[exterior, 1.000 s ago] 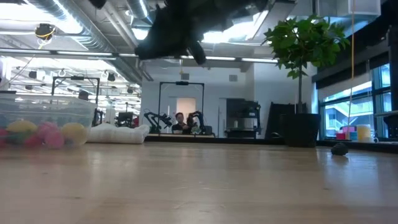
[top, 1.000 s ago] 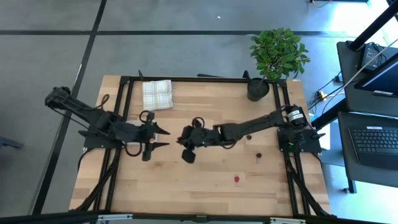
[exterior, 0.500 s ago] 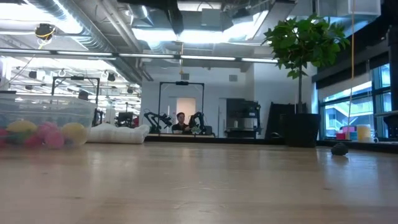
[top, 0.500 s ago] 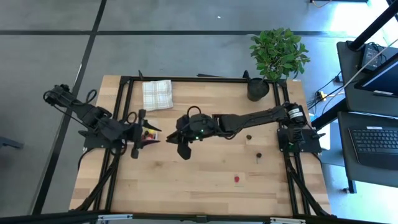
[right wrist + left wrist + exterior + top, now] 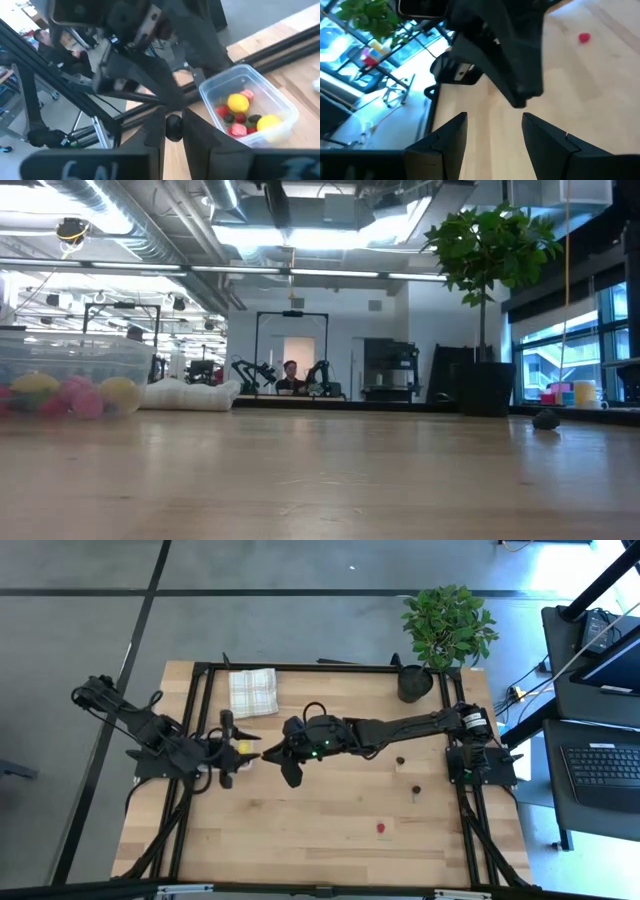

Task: Pick and placing Produce into tupperware
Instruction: Put the blue berry into the transparent bin

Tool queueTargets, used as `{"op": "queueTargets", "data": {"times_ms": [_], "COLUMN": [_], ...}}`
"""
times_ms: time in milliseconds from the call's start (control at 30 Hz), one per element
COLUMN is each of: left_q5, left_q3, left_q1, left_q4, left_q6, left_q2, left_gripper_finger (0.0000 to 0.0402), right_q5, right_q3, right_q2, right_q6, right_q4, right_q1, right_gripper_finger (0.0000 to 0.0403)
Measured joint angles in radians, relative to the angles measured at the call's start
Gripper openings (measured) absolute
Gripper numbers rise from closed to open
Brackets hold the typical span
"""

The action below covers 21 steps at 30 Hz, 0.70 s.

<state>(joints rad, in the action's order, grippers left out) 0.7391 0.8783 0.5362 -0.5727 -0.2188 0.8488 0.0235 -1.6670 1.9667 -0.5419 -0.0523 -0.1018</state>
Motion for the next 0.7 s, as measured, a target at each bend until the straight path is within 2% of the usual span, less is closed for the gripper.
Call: {"op": "queueTargets", "data": {"times_ms": [300,433,700], "left_q5": [0.038,0.102,0.108], "left_q3": [0.0,0.0,0.0], "left_q1": [0.002,0.002,0.004], "left_q4": [0.011,0.057,0.095], "left_q6": [0.004,0.003,-0.001], "left_q2": [0.037,0.037,0.031], "left_gripper_finger": [0.0182,0.0182,0.0182], "right_q5": [0.0,0.0,0.0], "right_q3": [0.0,0.0,0.0], "right_q2": [0.0,0.0,0.0], "right_q6": [-0.003,-0.003,-0.001], "right_q4": [-0.057,-0.063,-0.094], "right_q1": [0.015,0.022,0.031], "right_gripper_finger": [0.0052,0.0052,0.0052]}}
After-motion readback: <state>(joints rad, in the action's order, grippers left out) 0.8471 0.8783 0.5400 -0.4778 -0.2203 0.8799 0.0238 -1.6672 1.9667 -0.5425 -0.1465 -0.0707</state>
